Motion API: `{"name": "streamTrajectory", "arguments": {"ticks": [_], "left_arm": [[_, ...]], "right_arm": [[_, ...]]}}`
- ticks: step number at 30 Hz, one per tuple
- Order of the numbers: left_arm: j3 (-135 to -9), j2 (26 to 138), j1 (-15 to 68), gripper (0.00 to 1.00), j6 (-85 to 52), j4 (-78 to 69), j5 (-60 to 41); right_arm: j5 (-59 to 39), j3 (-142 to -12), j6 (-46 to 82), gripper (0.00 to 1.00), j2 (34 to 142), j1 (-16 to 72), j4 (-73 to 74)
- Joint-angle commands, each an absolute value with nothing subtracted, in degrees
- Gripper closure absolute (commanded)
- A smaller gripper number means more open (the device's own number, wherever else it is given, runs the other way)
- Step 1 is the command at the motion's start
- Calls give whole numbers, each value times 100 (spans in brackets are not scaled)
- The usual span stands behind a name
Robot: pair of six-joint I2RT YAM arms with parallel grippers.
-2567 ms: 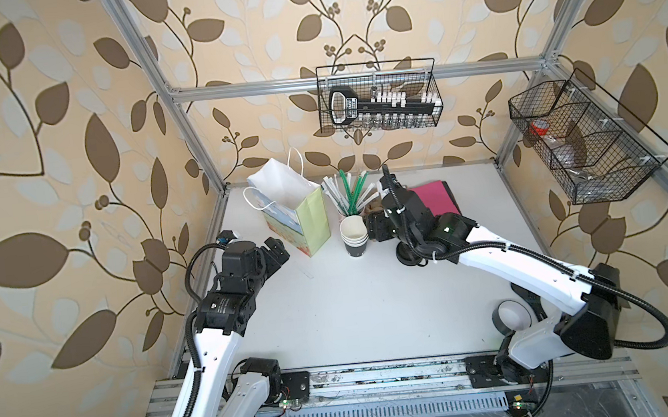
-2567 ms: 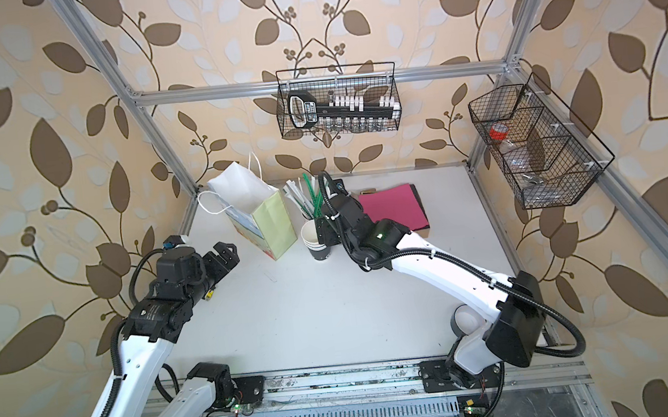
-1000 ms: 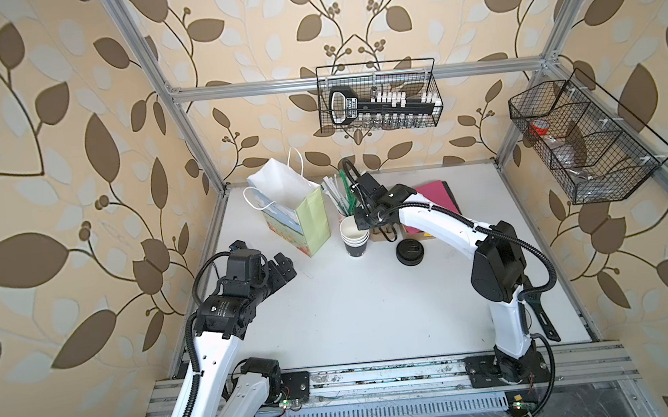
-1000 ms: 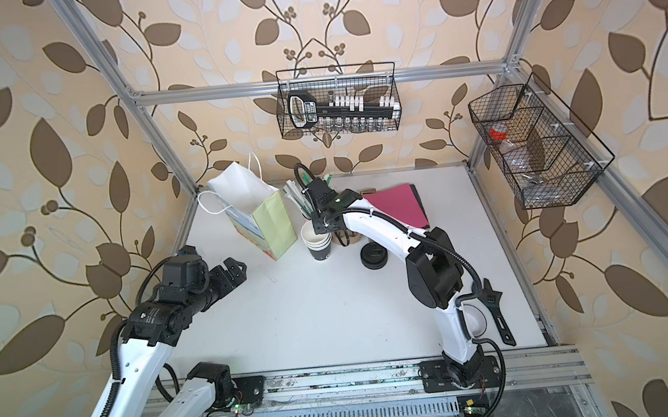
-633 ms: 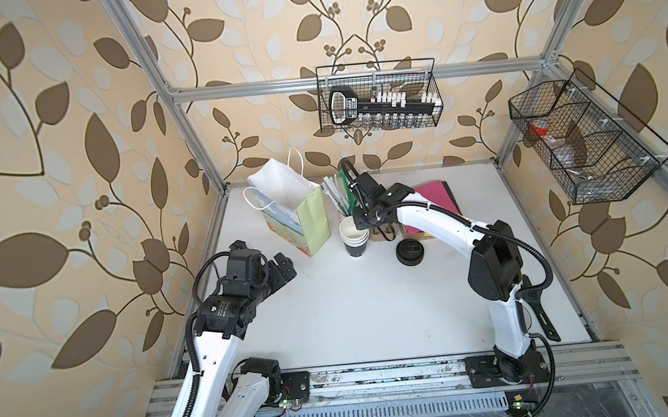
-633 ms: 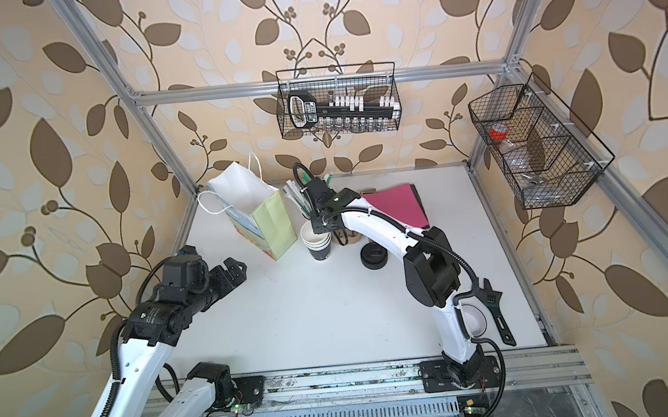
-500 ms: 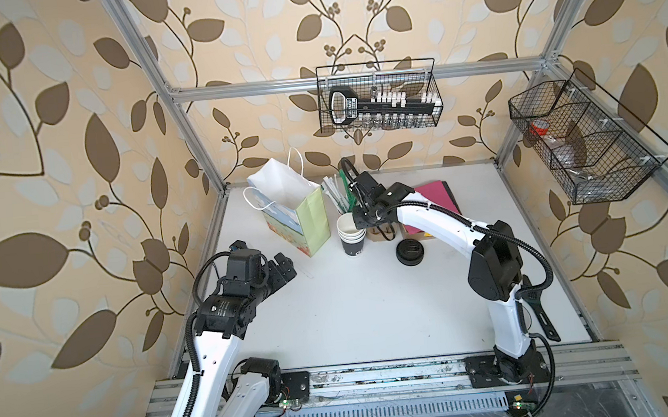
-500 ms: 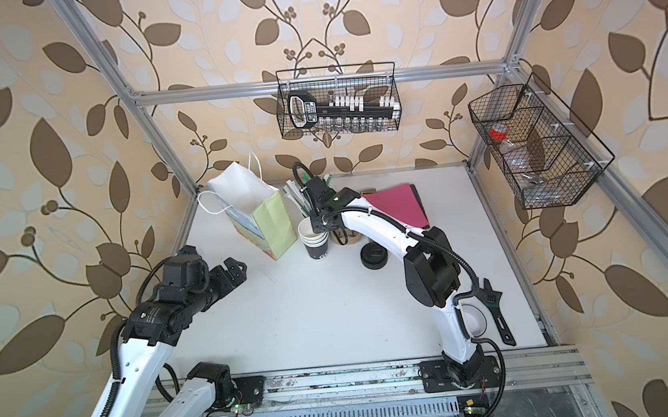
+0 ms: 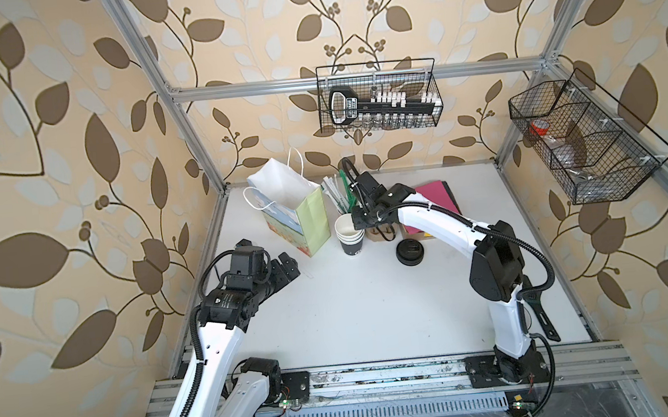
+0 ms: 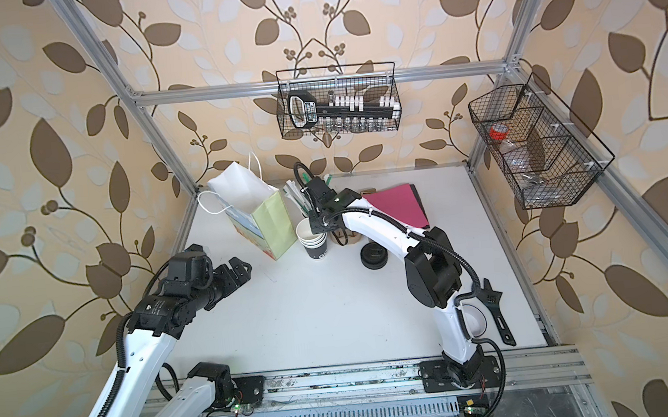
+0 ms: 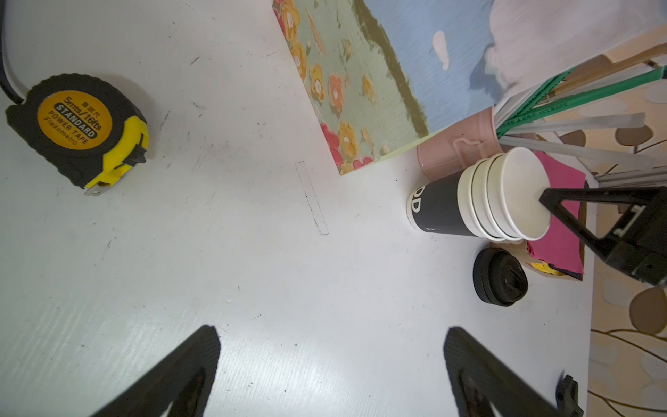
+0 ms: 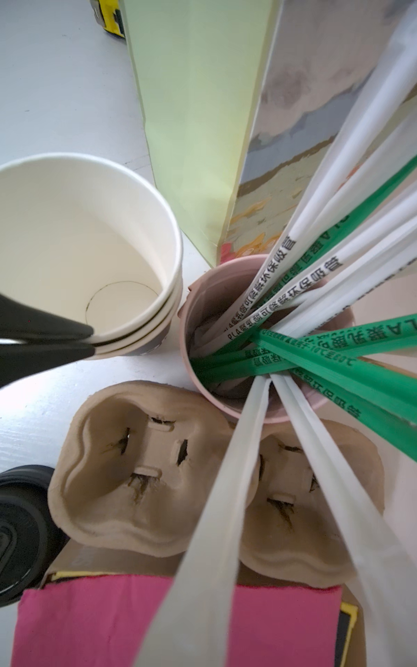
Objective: Pack the takeout coffee
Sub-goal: 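Lower the right gripper onto the top cup rim and close it, then move the left gripper to the cup stack and grip its rim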
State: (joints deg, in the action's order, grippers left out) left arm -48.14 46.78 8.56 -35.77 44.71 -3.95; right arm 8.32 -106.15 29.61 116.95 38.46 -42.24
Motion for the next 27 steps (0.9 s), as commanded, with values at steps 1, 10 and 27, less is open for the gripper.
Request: {"name": "streamTrajectory", "arguments": {"ticks": [1,10,27], "left_arm": [[-5006,4940,809,1,-3527,4307,-765],[-4692,5967,1036,1,-4622,3373,-2098],[-4663,7079,1852,1,-5463,1942,-2100]], "right_arm": [[346,-10184,3185,100,11197,3710,-3816],[402,-9484,2981,100,10598,3735,-3151],[257,-9049,3279,100,10432,3806,-2998]]}}
